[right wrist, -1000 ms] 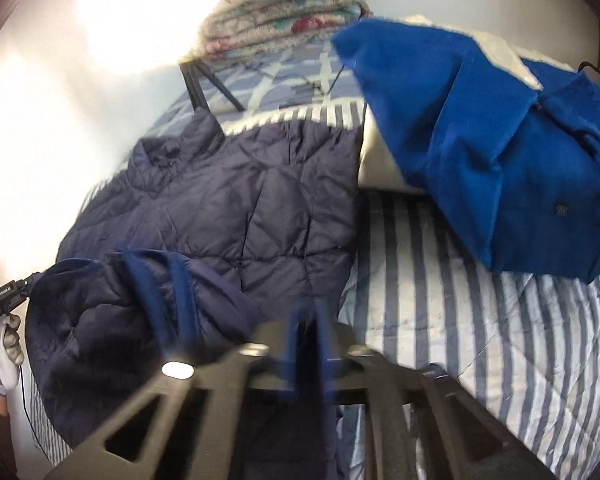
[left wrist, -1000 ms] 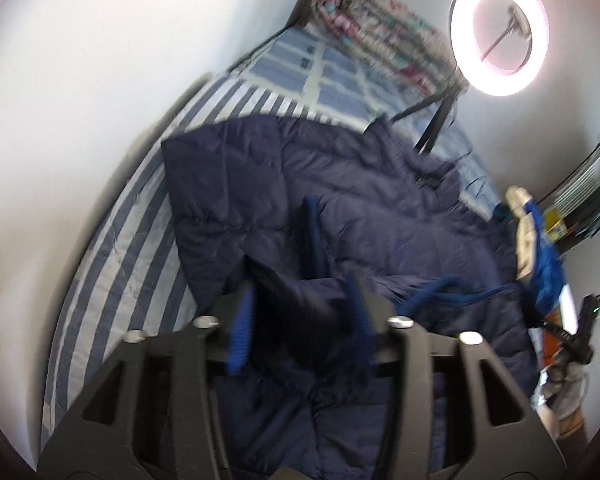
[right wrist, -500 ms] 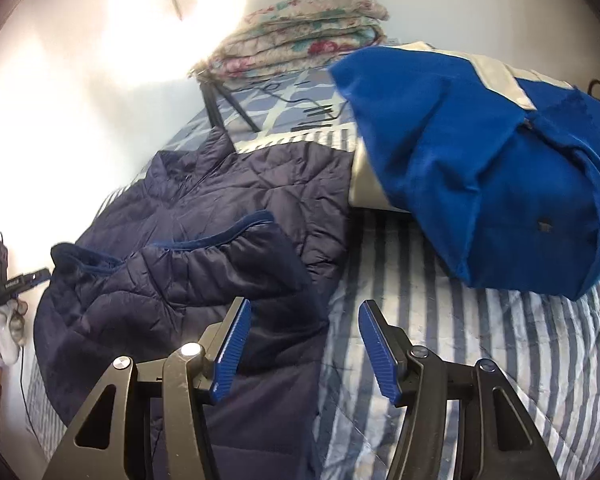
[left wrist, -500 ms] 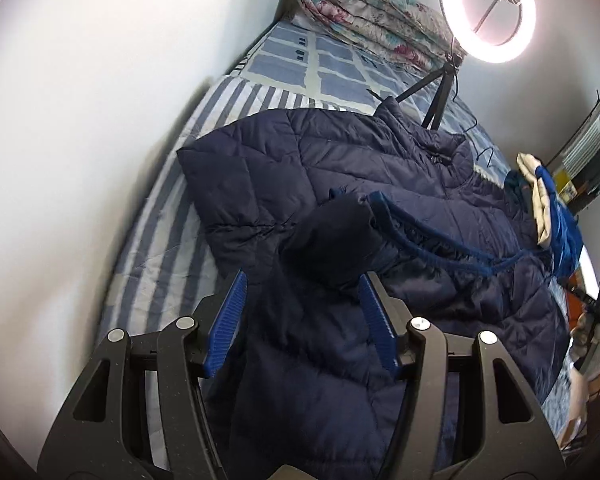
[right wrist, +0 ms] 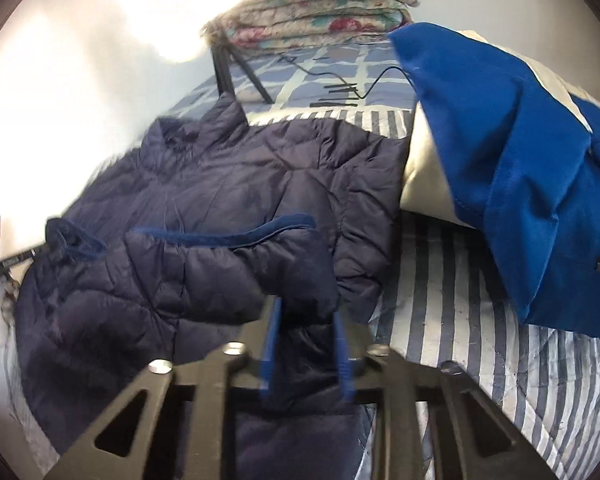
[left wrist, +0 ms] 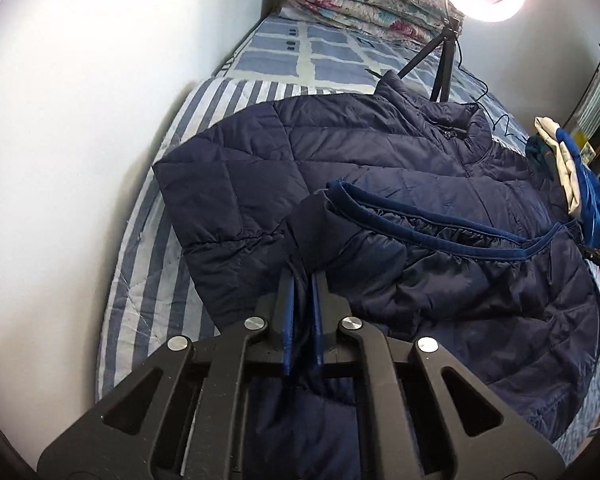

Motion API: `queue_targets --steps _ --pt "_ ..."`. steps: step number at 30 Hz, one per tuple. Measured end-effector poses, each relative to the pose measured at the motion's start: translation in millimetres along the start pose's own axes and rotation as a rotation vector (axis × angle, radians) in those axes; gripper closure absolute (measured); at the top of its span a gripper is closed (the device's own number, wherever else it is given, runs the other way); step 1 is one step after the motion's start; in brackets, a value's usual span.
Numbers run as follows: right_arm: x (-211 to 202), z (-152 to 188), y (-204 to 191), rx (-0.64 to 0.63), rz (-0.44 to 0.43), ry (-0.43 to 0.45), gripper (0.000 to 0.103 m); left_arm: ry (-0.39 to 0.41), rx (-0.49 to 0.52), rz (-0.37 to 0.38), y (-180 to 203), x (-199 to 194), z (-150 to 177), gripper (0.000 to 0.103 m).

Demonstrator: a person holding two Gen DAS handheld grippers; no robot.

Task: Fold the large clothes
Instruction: 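Carry the held hem over the jacket body toward the collar with both grippers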

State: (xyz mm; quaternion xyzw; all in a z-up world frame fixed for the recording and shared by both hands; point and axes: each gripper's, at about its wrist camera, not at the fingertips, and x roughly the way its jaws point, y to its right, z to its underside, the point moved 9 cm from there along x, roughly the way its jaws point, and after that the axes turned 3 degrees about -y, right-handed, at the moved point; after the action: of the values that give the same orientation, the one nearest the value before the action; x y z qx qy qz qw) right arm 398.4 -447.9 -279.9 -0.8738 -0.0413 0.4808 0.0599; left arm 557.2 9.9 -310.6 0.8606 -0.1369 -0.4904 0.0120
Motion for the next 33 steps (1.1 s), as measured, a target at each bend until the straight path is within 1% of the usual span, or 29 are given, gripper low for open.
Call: queue_targets --steps 2,4,6,7,8,9,11,12,13,14,15,16,17,18,19,20,21,22,24,25,26,28,29,31,32,33 --pt "-6 2 -3 -0.024 0.031 0.010 0.101 0.012 0.007 -0.001 1 -4 -1 0.101" --pt "-11 1 -6 -0.044 0.047 0.023 0.102 0.024 0.024 -0.003 2 -7 -1 0.101" --pt "-17 0 -8 -0.067 0.059 0.030 0.102 0.054 0.084 -0.022 6 -13 -3 0.101" --pt "-18 0 -8 -0.077 0.057 0.024 0.102 0.058 0.097 -0.030 8 -14 -3 0.101" --pt "-18 0 -9 -0.080 0.060 0.021 0.102 0.054 0.092 -0.026 8 -14 -4 0.091" --pt "-18 0 -8 -0.080 0.061 0.020 0.101 0.044 0.079 -0.007 8 -14 -4 0.066" --pt "-18 -2 -8 -0.078 0.056 0.024 0.095 0.064 0.057 0.027 8 -15 -10 0.043" --pt "-19 -3 -7 -0.077 0.059 0.029 0.089 0.066 0.052 0.030 7 -13 -13 0.043" --pt "-19 -5 -6 -0.070 0.062 0.035 0.072 0.060 0.046 0.024 6 -10 -16 0.043" --pt "-19 -7 -4 -0.056 0.060 0.041 0.061 0.048 0.044 0.017 4 -5 -19 0.043" --pt "-17 -9 -4 -0.043 0.055 0.046 0.060 0.035 0.051 0.011 4 1 -20 0.043" --pt "-15 -12 -3 -0.029 0.051 0.050 0.060 0.010 0.070 -0.023 3 9 -20 0.043" --pt "-12 -14 -3 -0.018 0.044 0.049 0.060 -0.005 0.090 -0.047 3 17 -21 0.047" --pt "-9 -15 -4 -0.013 0.038 0.046 0.060 -0.017 0.105 -0.046 6 21 -20 0.056" --pt "-6 -16 -5 -0.014 0.033 0.039 0.062 -0.031 0.122 -0.043 9 25 -18 0.070" --pt "-2 -15 -8 -0.026 0.032 0.028 0.076 -0.036 0.135 -0.054 12 28 -16 0.084" --pt "1 -14 -11 -0.041 0.036 0.015 0.087 -0.035 0.148 -0.063 14 28 -14 0.090" --pt "3 -12 -13 -0.059 0.048 0.002 0.099 -0.033 0.159 -0.076 15 27 -13 0.093" --pt "2 -10 -17 -0.090 0.079 0.006 0.101 -0.032 0.184 -0.117 17 24 -8 0.096" --pt "-1 -10 -18 -0.100 0.091 0.011 0.102 -0.021 0.221 -0.159 18 18 -6 0.096" --pt "-6 -11 -19 -0.104 0.103 0.020 0.103 -0.005 0.249 -0.185 20 13 -6 0.097" --pt "-17 -13 -17 -0.100 0.111 0.044 0.103 0.029 0.257 -0.199 19 1 -10 0.097" --pt "-23 -16 -16 -0.096 0.115 0.058 0.103 0.046 0.238 -0.199 16 -5 -14 0.098" --pt "-32 -23 -13 -0.087 0.122 0.084 0.103 0.101 0.150 -0.171 8 -20 -28 0.098" --pt "-38 -29 -12 -0.083 0.141 0.104 0.103 0.130 0.099 -0.151 5 -28 -36 0.098" --pt "-43 -34 -11 -0.080 0.152 0.120 0.103 0.149 0.069 -0.142 2 -33 -43 0.098"
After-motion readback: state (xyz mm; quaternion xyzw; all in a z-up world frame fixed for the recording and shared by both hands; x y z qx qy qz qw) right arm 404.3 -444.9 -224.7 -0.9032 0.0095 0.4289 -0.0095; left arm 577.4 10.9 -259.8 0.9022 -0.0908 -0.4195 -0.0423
